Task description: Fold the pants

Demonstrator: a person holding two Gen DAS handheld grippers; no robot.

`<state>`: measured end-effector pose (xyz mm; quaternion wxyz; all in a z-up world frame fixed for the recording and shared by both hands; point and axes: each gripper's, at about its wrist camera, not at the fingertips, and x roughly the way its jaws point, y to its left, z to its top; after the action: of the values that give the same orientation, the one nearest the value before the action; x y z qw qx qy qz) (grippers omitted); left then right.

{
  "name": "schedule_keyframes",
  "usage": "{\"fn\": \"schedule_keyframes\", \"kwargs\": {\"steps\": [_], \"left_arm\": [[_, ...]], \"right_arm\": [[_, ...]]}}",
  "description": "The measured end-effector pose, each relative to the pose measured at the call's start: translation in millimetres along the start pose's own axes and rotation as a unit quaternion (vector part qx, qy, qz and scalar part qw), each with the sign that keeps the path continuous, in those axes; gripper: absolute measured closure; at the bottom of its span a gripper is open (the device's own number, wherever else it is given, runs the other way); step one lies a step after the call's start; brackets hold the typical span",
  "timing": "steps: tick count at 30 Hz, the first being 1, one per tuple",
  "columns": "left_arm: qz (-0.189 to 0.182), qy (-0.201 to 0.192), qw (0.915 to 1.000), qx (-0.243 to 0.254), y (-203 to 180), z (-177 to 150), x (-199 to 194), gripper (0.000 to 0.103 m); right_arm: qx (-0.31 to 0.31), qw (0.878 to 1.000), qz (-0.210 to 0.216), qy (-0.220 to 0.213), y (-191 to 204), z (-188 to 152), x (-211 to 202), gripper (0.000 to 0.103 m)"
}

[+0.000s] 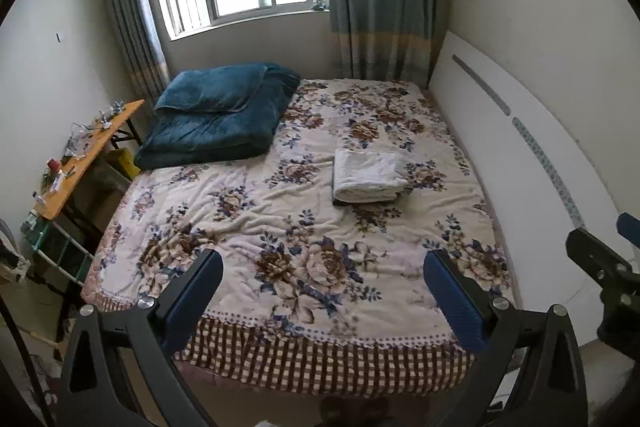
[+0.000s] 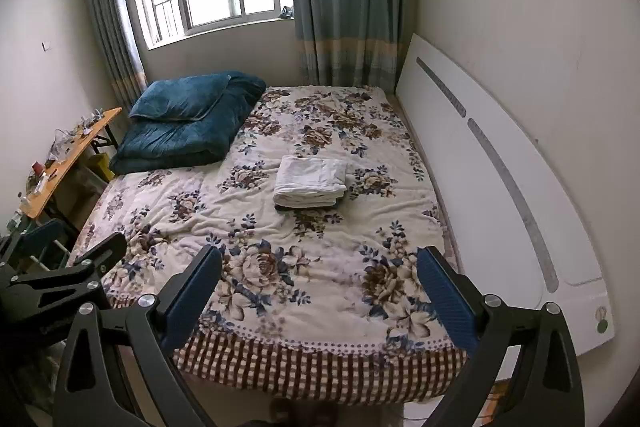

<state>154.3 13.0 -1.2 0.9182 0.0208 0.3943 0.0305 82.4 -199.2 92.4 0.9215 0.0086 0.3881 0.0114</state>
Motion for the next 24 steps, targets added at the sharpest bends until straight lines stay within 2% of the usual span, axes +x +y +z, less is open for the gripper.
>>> {"fn": "schedule_keyframes", "kwargs": {"steps": [11, 19, 24], "left_arm": [[0.013, 0.008, 0.9996, -0.023, 1.1, 32.0, 21.5, 0.001], [0.015, 0.020, 0.9990, -0.037, 3.3, 37.4, 38.6, 0.001], [0.024, 0.026, 0.9990, -0.028, 2.5, 36.8, 45.1, 0.001]], "right_arm": [[-0.002, 1.000, 0.000, 0.028, -7.9, 43.4, 52.5, 0.003], [-0.006, 0.999, 0.003, 0.047, -5.7, 53.5, 81.2, 0.003], [-0.006, 0.998, 0.004, 0.054, -3.7, 53.4, 89.8, 0.003]]}}
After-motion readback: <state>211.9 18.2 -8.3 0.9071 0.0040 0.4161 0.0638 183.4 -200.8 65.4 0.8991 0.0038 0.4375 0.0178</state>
